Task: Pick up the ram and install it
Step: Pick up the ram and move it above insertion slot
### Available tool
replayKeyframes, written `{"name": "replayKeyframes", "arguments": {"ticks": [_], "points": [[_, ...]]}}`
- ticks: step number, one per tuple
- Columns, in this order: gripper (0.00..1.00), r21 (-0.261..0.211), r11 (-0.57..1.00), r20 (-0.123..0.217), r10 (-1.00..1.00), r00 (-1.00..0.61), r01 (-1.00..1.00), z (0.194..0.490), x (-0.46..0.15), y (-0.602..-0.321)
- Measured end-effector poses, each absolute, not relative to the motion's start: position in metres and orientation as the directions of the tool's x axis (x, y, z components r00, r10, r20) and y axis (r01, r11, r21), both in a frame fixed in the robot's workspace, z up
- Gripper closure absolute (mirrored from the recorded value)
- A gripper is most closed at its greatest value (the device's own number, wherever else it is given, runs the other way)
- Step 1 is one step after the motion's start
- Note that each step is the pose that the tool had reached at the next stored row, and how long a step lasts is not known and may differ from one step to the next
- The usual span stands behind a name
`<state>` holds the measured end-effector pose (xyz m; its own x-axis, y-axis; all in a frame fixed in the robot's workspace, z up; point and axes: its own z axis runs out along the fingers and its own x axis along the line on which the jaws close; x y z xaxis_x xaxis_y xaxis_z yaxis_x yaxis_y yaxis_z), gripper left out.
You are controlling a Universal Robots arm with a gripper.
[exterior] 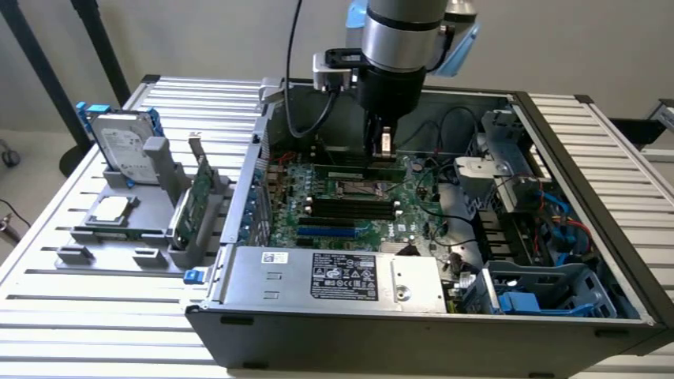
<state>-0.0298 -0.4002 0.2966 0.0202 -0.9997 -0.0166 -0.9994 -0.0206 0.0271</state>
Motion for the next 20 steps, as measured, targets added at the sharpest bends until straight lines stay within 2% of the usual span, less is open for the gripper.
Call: {"name": "replayKeyframes", "arguments": {"ticks": [5,12,20], "points": [[0.87,0.027,-0.02,-0.008,-1.0,0.02,-0.999,0.288,-0.03,-0.398],[0.87,0.028,-0.02,0.022,-1.0,0.02,-0.999,0.279,-0.03,-0.392],[0.87,0.026,-0.013,0.031,-0.999,0.013,-1.0,0.264,-0.031,-0.391]]}}
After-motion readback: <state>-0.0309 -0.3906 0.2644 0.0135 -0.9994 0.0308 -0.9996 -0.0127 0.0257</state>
